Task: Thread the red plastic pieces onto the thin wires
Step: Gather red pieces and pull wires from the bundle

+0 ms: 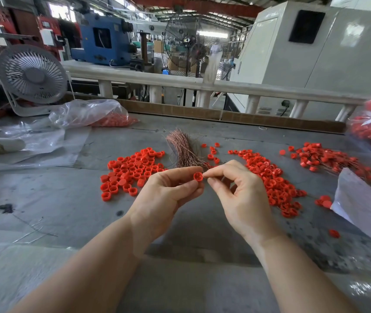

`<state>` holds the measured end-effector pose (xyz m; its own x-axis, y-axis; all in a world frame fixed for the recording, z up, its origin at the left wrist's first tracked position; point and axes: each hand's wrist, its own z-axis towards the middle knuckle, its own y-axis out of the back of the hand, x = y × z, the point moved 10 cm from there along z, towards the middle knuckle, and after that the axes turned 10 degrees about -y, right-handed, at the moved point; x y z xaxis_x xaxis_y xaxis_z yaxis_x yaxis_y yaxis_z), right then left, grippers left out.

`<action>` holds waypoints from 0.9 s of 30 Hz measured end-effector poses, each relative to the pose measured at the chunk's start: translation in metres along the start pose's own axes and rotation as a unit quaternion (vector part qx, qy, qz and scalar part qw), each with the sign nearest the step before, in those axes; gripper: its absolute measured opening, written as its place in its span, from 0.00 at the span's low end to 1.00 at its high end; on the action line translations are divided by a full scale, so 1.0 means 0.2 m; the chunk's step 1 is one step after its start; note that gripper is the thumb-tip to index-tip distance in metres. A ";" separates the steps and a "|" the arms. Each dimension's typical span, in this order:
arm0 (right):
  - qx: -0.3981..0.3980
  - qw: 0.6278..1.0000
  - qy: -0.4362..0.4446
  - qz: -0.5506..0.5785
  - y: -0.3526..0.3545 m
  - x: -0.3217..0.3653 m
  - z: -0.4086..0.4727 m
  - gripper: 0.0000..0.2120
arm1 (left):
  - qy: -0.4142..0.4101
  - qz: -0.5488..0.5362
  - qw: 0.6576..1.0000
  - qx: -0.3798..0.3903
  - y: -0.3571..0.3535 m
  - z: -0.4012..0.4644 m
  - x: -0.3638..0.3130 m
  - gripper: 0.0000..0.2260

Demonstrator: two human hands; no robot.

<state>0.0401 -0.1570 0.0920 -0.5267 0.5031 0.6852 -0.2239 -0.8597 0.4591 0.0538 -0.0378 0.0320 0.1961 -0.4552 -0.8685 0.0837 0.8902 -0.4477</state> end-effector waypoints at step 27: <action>-0.009 1.000 -0.004 -0.017 0.01 -0.01 0.00 0.06 | -0.070 0.107 0.992 0.024 0.00 0.00 -0.06 0.12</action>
<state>0.0404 -0.1594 0.0915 -0.5120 0.5333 0.6734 -0.2575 -0.8432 0.4720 0.0518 -0.0318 0.0418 0.3470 -0.2528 -0.9031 0.0707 0.9673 -0.2436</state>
